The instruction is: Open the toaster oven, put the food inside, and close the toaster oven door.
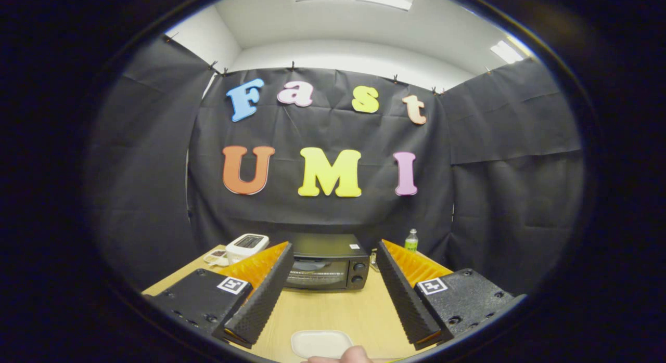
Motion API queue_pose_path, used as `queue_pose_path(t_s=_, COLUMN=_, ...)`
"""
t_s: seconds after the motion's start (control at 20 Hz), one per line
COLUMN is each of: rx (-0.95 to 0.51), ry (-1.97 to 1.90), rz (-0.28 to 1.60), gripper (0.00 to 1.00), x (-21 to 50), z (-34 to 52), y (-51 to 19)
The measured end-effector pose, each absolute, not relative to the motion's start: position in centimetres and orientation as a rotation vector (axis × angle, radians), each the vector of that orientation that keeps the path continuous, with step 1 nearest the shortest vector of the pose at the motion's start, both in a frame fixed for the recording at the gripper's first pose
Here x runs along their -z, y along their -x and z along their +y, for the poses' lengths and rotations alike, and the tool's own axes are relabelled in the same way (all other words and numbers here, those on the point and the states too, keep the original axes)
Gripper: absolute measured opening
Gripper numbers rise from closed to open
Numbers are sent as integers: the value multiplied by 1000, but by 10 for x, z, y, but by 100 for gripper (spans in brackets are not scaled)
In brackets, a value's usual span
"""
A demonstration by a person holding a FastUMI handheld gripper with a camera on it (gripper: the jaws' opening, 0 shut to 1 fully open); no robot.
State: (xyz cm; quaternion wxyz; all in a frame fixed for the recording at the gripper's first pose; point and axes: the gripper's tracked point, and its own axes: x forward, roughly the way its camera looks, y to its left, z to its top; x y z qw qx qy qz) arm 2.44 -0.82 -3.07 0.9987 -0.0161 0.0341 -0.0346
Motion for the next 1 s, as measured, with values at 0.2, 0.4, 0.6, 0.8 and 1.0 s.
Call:
queue_pose_path(t_s=0.2, rx=103, ry=4, rz=89, gripper=100, x=33, z=-18, y=-24)
queue_pose_path(t_s=0.4, rx=112, ry=-9, rz=94, gripper=100, x=34, z=-19, y=-24)
queue_pose_path(t_s=0.6, rx=121, ry=-4, rz=91, gripper=100, x=33, z=-20, y=-22)
queue_pose_path(t_s=0.8, rx=126, ry=10, rz=88, gripper=100, x=30, z=-18, y=-20)
queue_pose_path(t_s=1.0, rx=119, ry=27, rz=77, gripper=100, x=27, z=-15, y=-17)
